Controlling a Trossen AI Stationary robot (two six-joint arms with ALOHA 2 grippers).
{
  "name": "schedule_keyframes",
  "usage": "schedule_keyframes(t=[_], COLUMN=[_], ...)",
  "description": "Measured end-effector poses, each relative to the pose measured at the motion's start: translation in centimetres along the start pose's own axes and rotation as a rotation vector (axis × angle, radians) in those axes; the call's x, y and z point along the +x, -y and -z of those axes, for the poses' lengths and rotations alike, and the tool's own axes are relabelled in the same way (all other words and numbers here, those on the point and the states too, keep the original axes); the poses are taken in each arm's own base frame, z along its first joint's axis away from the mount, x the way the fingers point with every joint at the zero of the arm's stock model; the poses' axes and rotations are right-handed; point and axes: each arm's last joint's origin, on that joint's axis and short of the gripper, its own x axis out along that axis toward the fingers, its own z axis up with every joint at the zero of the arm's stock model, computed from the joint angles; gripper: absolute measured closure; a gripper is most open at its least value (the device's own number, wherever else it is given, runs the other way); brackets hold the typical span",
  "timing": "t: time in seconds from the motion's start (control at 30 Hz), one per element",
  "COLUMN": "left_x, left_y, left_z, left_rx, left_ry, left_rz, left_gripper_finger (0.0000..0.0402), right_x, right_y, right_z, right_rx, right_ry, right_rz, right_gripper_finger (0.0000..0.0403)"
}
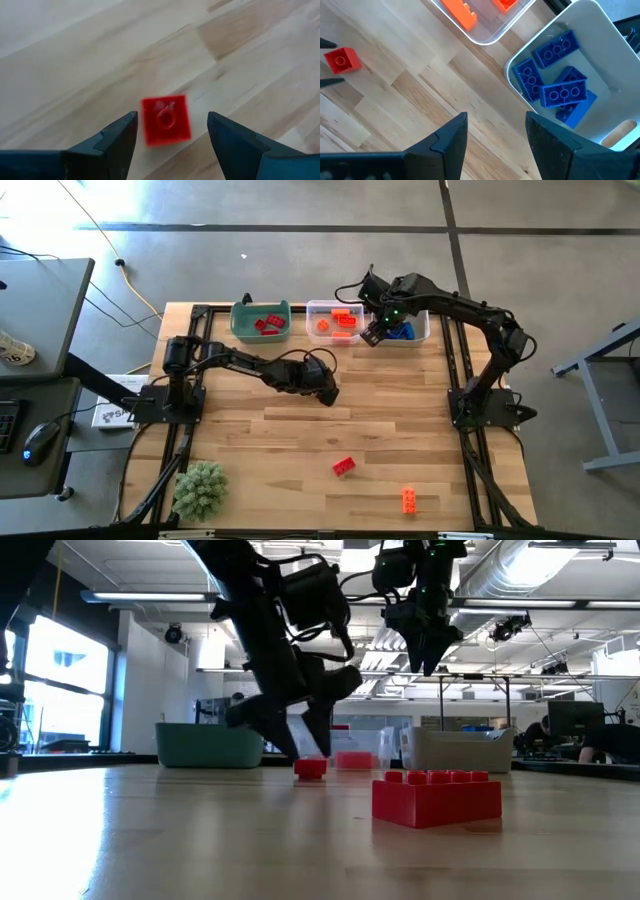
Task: Sort & place blocks by color
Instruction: Put the red game piece into the blue bin
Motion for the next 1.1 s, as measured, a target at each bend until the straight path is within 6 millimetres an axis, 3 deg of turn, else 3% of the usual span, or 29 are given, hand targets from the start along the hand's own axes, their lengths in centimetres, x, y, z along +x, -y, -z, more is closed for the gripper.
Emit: schedule_keyframes(t=[0.23, 0.4, 0.67, 0.73, 0.9, 1.1], left_x=[1.9, 2.2, 2.2, 2.2, 1.6, -0.4], left_y=[-0.3, -0.4, -0.7, -0.7, -1.1, -3.3], left_z=[0.6, 0.6, 0.3, 0.2, -0.4, -3.0], left_rx=[0.026, 0.07, 0.228, 0.27, 0.367, 0.412], left_ry=[-0.028, -0.022, -0.03, -0.036, -0.058, -0.072], left_rz=[-0.039, -0.053, -0.053, -0.043, -0.021, -0.032], left_gripper_finger=[0.0172, 0.0181, 0.0281, 0.0291, 0.0291, 0.0291], right_x=[0.0, 0.0, 0.0, 0.0, 0.0, 0.0], right_y=[0.0, 0.0, 0.0, 0.0, -0.1, -0.3], right_z=[0.0, 0.0, -0.1, -0.1, 0.0, 0.0], right_rx=[0.001, 0.001, 0.02, 0.02, 0.025, 0.078], right_ry=[0.003, 0.002, 0.004, 0.005, -0.003, -0.018], right_rz=[-0.003, -0.007, -0.01, -0.01, -0.039, -0.08], right_gripper_finger=[0.0215, 0.0215, 0.0215, 0.0215, 0.0215, 0.0215])
